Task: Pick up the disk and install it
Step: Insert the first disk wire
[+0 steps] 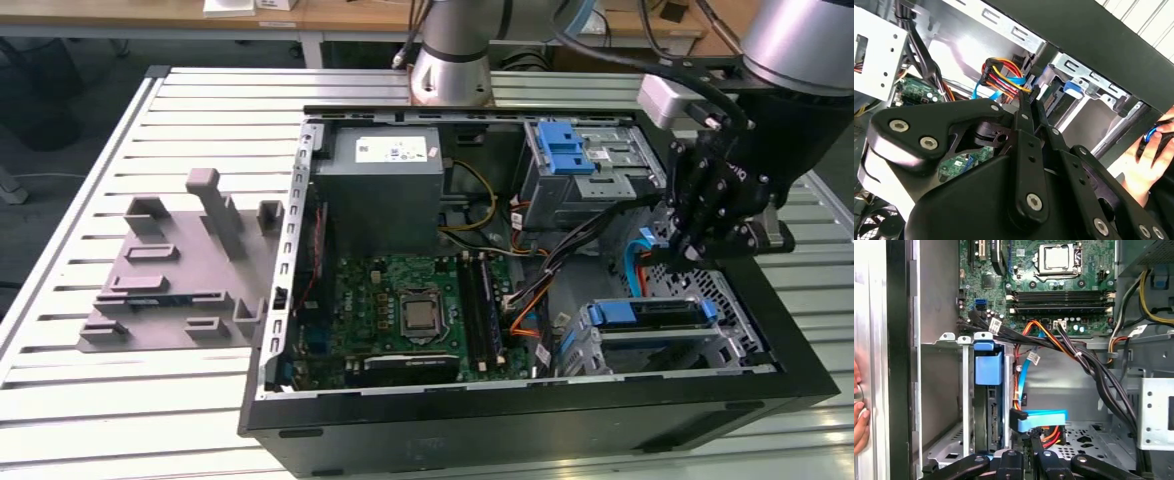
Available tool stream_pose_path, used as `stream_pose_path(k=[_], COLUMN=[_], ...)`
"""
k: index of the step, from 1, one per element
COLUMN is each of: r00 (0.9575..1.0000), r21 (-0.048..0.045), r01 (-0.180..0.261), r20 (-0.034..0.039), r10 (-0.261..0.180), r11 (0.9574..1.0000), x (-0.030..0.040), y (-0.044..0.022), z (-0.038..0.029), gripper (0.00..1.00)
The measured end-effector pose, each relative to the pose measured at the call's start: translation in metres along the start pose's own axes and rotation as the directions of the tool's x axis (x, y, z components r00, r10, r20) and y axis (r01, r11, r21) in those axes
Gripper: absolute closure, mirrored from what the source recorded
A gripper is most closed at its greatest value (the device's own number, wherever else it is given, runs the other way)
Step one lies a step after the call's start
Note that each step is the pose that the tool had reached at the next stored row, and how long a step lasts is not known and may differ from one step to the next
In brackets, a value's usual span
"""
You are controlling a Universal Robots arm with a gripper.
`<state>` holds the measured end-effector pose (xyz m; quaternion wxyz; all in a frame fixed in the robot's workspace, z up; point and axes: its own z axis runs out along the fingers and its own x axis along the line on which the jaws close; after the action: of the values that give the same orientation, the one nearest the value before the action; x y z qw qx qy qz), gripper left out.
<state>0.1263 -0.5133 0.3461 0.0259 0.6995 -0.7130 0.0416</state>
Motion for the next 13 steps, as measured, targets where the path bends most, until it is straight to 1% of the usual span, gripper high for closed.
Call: stream_pose_path(k=[3,6,7,9,10,13], r00=[1.0000,1.0000,1.0000,0.9999,0.9998,0.9997], r21=[-0.0025,-0.0026,-0.0028,-0.0054,-0.0083,-0.0158], r01=[-0.001,-0.002,-0.002,-0.002,-0.002,-0.005], r20=[0.0014,0.0013,0.0030,0.0168,0.0221,0.0230], r10=[0.001,0.002,0.002,0.002,0.003,0.006], r11=[1.0000,1.0000,1.0000,1.0000,1.0000,0.9999], x=[0.0042,0.0044,0.0044,0.0044,0.0045,0.0076], y=[0.0000,0.0000,0.0000,-0.0001,-0.0001,-0.0001], z=[0.0028,0.0031,0.0031,0.0033,0.0035,0.0052], gripper=[0.82,0.82,0.82,0.82,0.82,0.82])
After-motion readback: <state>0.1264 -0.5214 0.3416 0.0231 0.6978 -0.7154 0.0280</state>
